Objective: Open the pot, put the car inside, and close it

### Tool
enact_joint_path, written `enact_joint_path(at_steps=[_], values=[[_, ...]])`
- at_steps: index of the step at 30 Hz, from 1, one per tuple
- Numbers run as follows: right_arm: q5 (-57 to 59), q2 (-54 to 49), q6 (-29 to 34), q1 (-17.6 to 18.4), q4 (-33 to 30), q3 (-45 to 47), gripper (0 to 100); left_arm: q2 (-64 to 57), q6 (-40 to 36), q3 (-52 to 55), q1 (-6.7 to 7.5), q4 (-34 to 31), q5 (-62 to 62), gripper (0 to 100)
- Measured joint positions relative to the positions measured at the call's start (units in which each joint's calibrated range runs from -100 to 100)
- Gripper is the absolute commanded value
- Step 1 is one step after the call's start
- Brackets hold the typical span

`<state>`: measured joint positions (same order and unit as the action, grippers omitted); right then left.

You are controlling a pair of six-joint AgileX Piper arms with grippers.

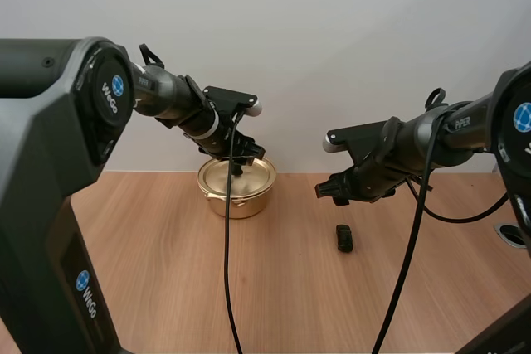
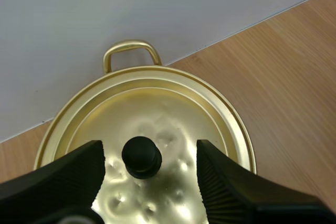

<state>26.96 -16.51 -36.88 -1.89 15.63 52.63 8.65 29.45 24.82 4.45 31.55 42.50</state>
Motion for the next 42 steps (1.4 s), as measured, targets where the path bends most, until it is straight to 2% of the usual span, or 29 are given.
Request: enact_joint_path(at_steps=[8,10,19,22,35,37,38,41,42], values=[[0.52,0.00,0.00,0.00,0.11,0.00,88,3.39,0.49,-0.44,0.00,0.00,-2.08,84],[0.52,0.00,0.00,0.00,0.11,0.00,88,3.95,0.49,-0.44,0.00,0.00,-2.35,79],[2.46,3.02,1.02,0.00,0.23,0.00,88,4.06,0.49,-0.44,0.00,0.49,-4.80,18],[2.46,5.67,1.02,0.00,0.23,0.00,88,4.06,0.49,-0.44,0.00,1.10,-6.36,1],[3.75,13.98,1.11,0.00,0.06,0.00,87,3.93,0.49,-0.44,0.00,1.10,-8.59,0],[4.39,14.54,1.11,0.00,-0.06,0.00,83,3.93,0.49,-1.32,0.00,1.10,-8.24,0],[4.61,14.87,1.11,0.00,-0.06,0.00,77,3.79,0.49,-1.81,0.00,1.10,-7.31,0],[4.93,15.49,1.15,0.00,-0.18,0.00,48,2.88,0.49,-3.38,0.00,1.10,-4.94,0],[4.93,15.49,1.52,0.00,-0.08,0.00,32,2.55,0.49,-3.91,0.00,1.10,-4.74,0]])
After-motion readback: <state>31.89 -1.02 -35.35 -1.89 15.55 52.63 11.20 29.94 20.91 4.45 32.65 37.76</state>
